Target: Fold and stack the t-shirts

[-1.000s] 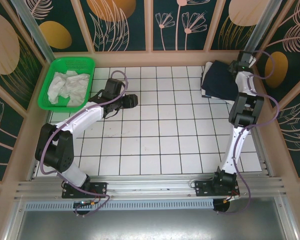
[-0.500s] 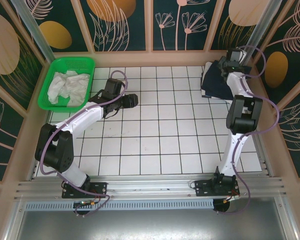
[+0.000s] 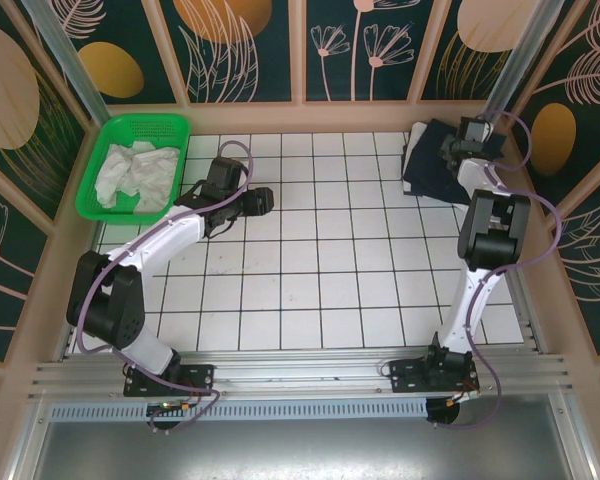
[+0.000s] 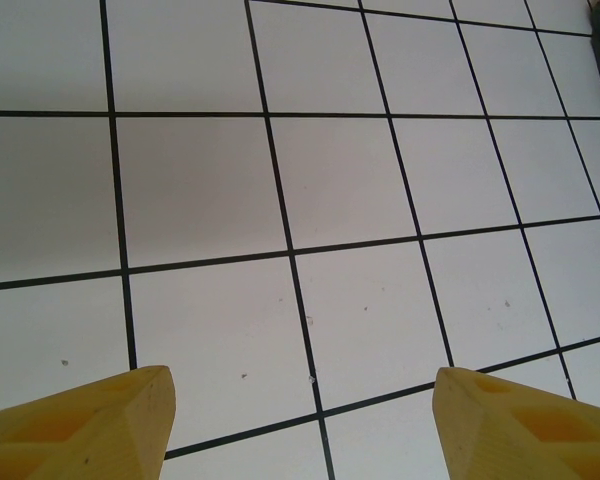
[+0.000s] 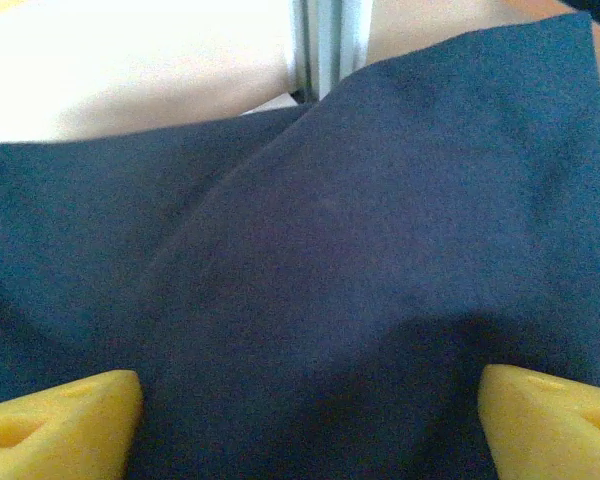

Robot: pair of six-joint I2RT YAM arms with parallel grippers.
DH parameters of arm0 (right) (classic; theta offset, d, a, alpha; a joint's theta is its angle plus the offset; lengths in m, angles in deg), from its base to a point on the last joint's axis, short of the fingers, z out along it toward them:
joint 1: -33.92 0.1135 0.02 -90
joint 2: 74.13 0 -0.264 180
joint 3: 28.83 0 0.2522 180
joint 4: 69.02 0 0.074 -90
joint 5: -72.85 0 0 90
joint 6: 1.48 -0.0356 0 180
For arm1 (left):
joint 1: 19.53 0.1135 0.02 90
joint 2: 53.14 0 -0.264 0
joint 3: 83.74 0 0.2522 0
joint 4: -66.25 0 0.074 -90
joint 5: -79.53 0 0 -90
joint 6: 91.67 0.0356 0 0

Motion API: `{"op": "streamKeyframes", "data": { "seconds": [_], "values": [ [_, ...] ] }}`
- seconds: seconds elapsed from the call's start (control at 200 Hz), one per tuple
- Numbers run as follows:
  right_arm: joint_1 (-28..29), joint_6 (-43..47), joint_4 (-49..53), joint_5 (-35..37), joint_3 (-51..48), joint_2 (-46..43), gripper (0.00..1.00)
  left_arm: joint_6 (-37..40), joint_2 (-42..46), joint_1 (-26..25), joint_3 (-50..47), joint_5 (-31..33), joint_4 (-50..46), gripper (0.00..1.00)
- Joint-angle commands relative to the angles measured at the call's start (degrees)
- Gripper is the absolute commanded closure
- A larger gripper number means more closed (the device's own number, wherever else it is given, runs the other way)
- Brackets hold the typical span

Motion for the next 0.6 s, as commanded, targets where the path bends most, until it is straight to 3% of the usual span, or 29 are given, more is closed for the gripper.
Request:
{"op": "streamKeyframes", "data": {
  "seconds": [0.0,0.445,0.48,0.595],
  "values": [
    [2.24,4.01,-7.61,-1.42,-3.84,-7.71,0.12,-0.06,2.33,0.39,-1.56,-0.13,1.23,0.3],
    [3.79,3.86,-7.95,-3.18,-12.15,-5.04,0.14,0.01,3.86,0.38,-3.2,0.86,1.65,0.29],
    [3.82,3.86,-7.97,-3.42,-12.62,-6.0,0.14,-0.18,3.88,0.4,-3.01,1.06,1.82,0.26],
    [4.82,5.47,-9.8,-3.57,-15.65,-11.64,0.1,-0.78,5.44,0.43,-3.42,2.82,3.71,0.04]
  ]
}}
